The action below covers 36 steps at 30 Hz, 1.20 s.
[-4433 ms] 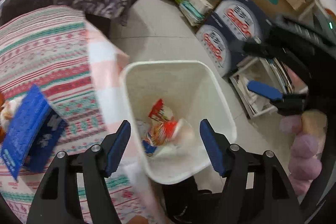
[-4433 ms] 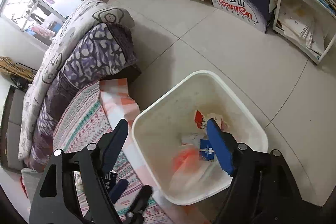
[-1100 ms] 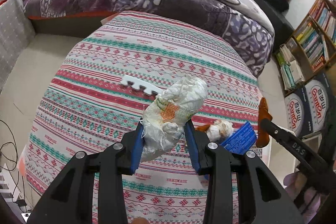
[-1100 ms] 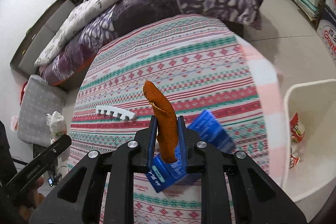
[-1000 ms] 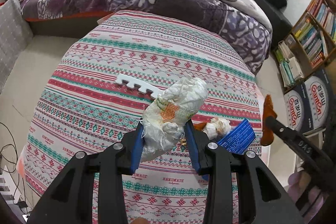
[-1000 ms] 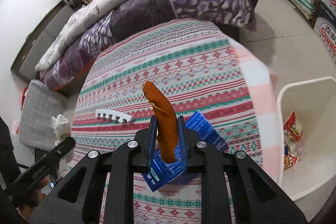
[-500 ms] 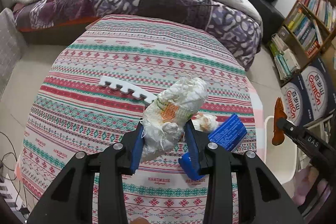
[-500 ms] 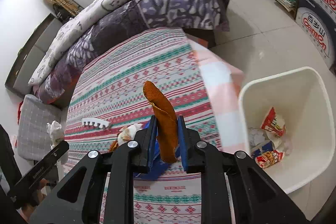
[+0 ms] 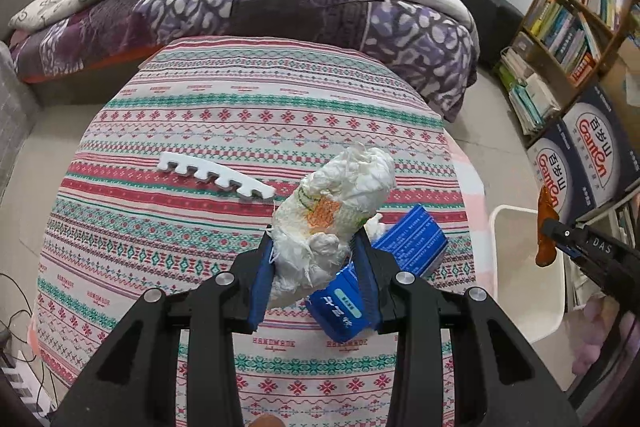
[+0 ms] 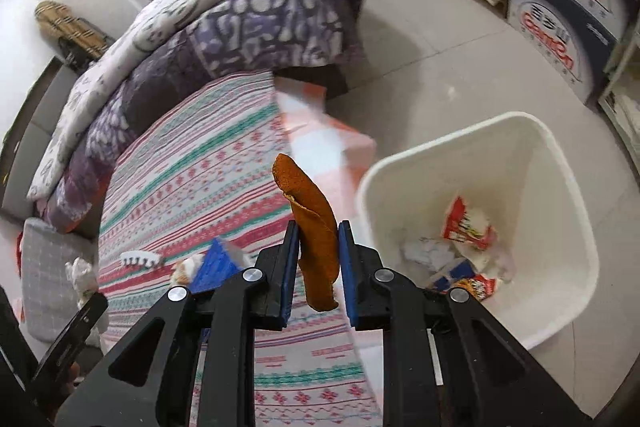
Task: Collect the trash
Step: 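Carry the orange peel over the bin and open the right gripper, then carry the white bag over the bin and open the left gripper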
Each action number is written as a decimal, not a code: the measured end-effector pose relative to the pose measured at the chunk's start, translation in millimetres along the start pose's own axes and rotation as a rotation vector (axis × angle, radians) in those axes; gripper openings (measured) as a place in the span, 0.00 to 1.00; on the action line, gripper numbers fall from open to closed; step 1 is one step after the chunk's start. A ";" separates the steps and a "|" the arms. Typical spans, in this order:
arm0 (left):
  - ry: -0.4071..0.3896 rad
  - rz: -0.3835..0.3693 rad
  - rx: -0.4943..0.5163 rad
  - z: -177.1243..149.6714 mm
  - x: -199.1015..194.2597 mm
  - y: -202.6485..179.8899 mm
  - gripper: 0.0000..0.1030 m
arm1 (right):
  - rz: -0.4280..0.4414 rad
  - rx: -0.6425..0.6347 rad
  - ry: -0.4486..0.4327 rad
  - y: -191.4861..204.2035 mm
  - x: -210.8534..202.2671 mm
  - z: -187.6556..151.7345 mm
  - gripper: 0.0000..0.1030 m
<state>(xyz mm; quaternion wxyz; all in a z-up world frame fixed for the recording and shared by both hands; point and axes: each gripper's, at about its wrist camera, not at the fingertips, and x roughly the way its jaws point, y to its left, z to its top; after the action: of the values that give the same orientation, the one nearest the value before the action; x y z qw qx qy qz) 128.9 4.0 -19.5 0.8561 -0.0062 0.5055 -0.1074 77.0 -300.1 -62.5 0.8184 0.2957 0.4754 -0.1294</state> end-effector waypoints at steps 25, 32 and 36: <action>0.021 -0.198 0.240 -33.4 22.5 -141.0 0.37 | -0.127 0.197 -0.019 -104.9 -28.0 18.3 0.48; 0.071 -0.278 0.317 -53.3 36.4 -196.5 0.37 | -0.132 0.221 -0.061 -121.4 -43.4 22.5 0.53; 0.098 -0.308 0.362 -65.5 45.2 -221.8 0.37 | -0.133 0.244 -0.074 -132.3 -49.0 24.3 0.56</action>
<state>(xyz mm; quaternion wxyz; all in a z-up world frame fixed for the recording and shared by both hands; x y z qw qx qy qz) 53.8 -214.8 -64.2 0.7912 0.0754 0.5122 -0.3254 3.6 -423.0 -59.4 0.7829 0.3560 0.4441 -0.2511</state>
